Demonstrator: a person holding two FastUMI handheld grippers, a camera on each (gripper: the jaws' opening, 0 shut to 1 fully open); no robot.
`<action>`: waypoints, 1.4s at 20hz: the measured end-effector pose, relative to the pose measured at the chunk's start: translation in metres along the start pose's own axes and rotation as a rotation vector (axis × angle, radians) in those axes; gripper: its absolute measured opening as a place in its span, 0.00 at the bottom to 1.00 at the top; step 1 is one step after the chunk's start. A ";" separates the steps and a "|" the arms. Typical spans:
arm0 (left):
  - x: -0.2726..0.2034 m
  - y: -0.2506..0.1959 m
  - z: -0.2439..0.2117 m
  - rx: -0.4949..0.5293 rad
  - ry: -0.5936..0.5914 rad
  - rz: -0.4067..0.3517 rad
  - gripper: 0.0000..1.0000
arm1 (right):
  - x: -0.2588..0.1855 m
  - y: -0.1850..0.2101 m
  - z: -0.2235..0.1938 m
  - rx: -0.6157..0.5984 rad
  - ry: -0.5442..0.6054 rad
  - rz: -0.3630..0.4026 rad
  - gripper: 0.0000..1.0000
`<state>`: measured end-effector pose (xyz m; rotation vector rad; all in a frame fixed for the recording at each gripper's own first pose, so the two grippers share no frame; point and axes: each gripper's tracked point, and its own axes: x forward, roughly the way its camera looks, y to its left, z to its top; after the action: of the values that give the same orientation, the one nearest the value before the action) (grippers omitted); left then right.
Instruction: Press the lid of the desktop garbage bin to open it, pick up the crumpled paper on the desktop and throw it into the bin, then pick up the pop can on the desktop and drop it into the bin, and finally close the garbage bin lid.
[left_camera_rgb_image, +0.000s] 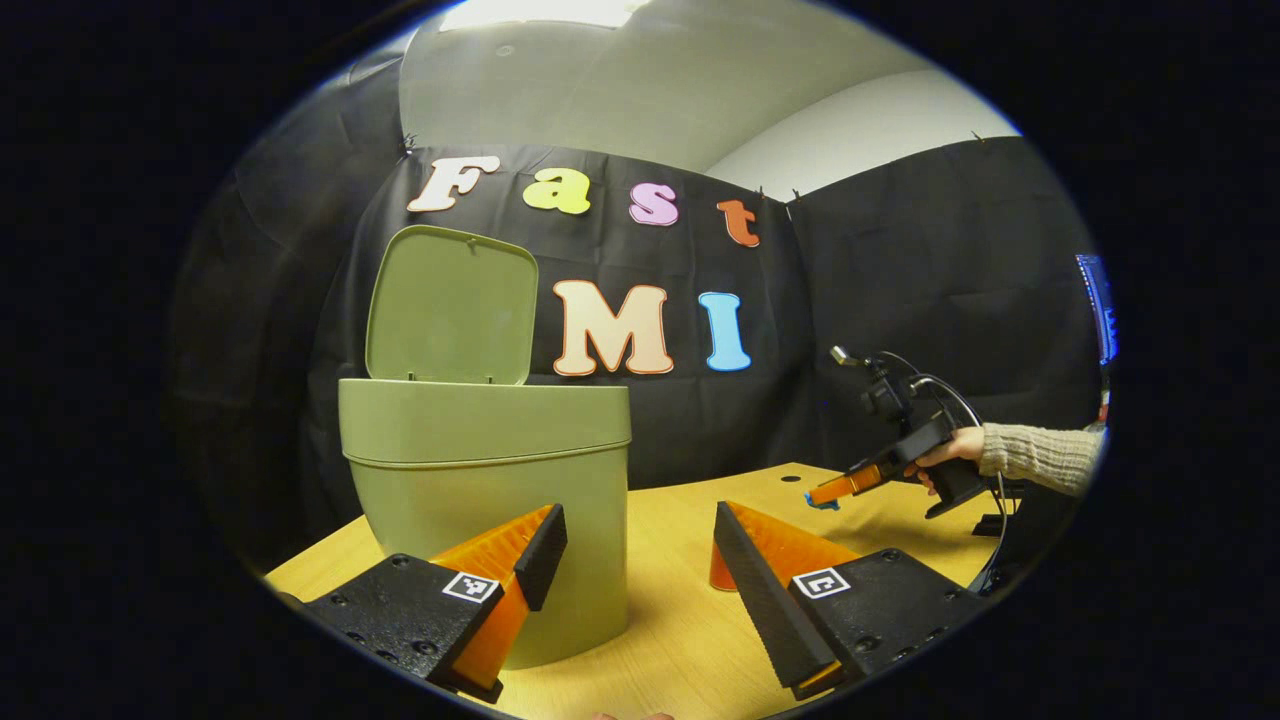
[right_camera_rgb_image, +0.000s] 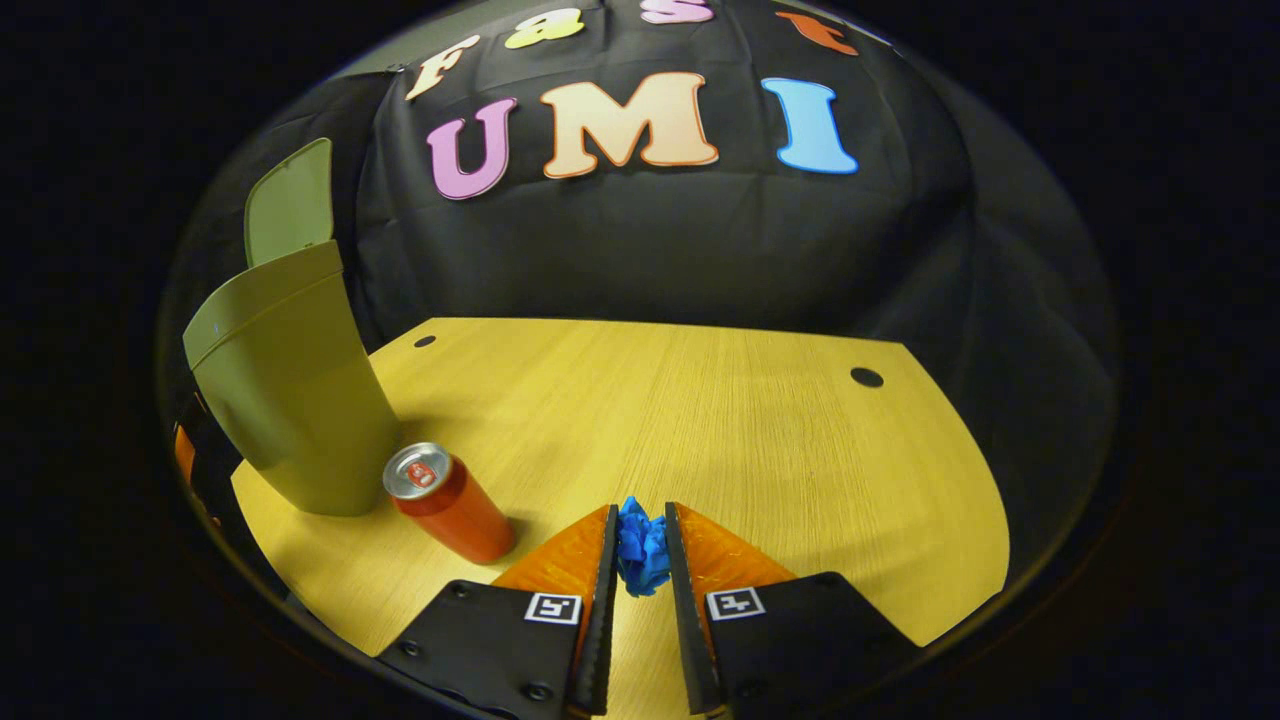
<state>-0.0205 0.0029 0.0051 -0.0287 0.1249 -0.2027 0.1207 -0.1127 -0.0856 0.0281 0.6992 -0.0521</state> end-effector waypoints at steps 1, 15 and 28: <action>0.001 -0.002 0.000 -0.002 0.003 -0.006 0.90 | -0.004 0.006 0.010 -0.014 -0.011 0.007 0.28; 0.001 -0.007 -0.012 -0.024 0.042 -0.028 0.91 | -0.080 0.228 0.188 -0.305 -0.306 0.285 0.31; 0.003 -0.013 -0.011 -0.023 0.035 -0.042 0.91 | -0.068 0.338 0.189 -0.386 -0.296 0.465 0.43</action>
<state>-0.0218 -0.0106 -0.0052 -0.0511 0.1620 -0.2433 0.2101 0.2190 0.1057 -0.1837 0.3844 0.5158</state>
